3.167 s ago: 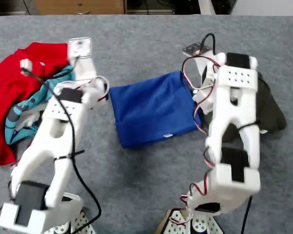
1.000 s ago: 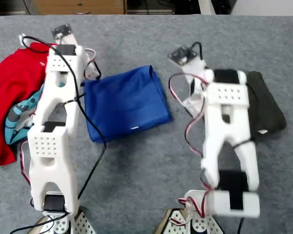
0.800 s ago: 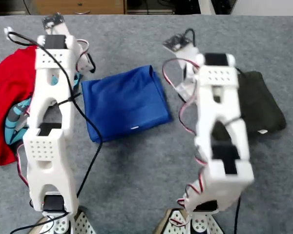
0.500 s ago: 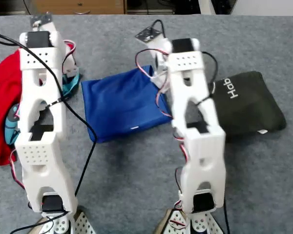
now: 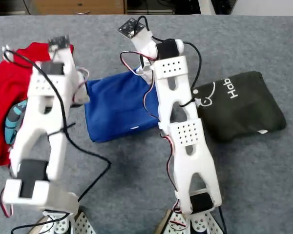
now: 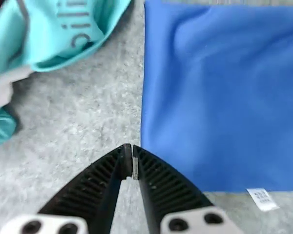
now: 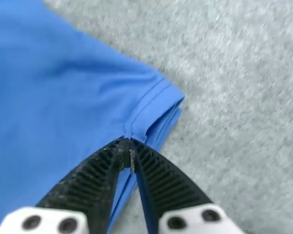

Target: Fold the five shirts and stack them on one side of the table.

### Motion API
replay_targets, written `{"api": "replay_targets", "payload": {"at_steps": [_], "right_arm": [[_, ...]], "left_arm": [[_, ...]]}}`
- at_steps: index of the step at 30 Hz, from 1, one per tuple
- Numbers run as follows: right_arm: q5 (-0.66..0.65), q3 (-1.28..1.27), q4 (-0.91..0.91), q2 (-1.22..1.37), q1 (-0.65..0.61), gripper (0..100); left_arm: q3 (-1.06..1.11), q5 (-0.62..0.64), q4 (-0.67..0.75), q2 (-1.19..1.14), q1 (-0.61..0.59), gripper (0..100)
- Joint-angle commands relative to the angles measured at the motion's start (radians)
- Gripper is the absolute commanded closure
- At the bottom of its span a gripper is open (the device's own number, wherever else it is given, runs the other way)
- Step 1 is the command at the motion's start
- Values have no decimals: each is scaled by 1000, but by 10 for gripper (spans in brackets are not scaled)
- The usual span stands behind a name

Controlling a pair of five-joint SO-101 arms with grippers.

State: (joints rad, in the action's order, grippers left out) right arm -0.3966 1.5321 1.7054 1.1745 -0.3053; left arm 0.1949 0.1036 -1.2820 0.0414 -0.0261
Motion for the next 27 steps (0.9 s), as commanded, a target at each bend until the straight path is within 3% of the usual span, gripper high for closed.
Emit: {"api": "replay_targets", "payload": {"at_steps": [1, 6, 13, 20, 27], "right_arm": [[6, 51, -100, 30, -5, 994], [6, 51, -256, 150, 38, 994], [6, 70, -356, 234, 74, 994], [5, 139, -245, 180, 64, 994], [5, 137, -28, -58, 85, 994]], "left_arm": [[189, 5, 181, 99, 26, 976], [351, 5, 333, 79, 72, 976], [465, 5, 439, 25, 135, 978], [407, 3, 416, 19, 124, 978], [109, 0, 210, 19, 117, 979]]}}
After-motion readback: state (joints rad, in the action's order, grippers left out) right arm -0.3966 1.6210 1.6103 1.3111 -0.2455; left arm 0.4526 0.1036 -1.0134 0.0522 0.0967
